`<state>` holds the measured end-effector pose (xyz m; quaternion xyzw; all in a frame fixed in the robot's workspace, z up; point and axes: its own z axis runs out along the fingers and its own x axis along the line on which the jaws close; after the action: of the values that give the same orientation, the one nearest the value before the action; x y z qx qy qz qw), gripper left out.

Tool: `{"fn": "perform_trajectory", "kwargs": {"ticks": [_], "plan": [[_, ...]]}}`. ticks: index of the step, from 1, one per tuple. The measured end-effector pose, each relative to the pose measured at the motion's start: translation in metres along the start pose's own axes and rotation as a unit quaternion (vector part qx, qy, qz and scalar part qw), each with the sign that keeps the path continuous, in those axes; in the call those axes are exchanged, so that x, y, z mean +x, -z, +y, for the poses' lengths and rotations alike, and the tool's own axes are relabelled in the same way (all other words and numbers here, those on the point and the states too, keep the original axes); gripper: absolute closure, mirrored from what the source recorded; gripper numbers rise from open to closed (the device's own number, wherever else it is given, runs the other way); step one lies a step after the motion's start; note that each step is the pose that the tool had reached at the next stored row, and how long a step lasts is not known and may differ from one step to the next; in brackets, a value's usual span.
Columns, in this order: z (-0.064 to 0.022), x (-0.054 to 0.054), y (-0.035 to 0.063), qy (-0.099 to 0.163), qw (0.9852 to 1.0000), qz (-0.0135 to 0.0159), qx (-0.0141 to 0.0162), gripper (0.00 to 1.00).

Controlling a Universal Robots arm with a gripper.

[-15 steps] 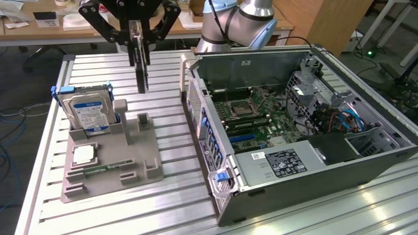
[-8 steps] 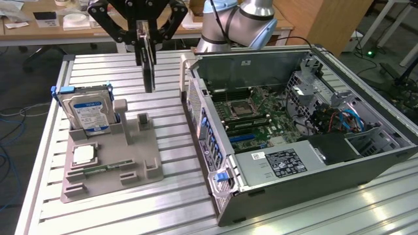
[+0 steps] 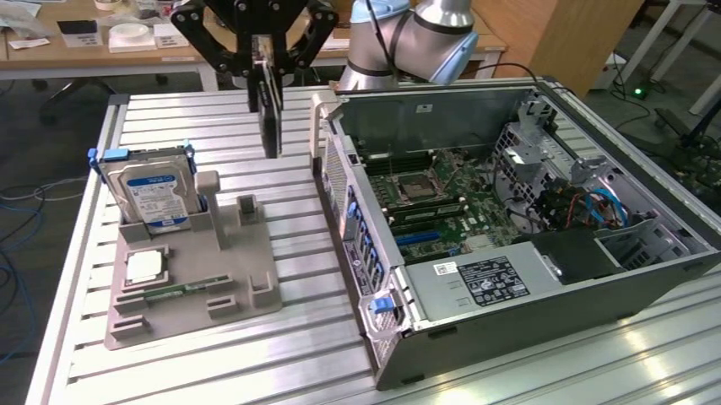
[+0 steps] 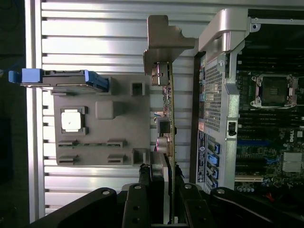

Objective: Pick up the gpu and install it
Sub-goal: 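Pick up the gpu and move the gpu toward the slot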

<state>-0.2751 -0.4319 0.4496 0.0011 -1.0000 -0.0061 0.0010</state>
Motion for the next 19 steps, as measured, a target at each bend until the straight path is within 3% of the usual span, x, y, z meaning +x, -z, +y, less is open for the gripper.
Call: {"fn": "perform_trajectory", "kwargs": {"ticks": [19], "plan": [[0.0000,-0.027,0.0000,0.003,1.0000,0.0000,0.0000,0.72]]}}
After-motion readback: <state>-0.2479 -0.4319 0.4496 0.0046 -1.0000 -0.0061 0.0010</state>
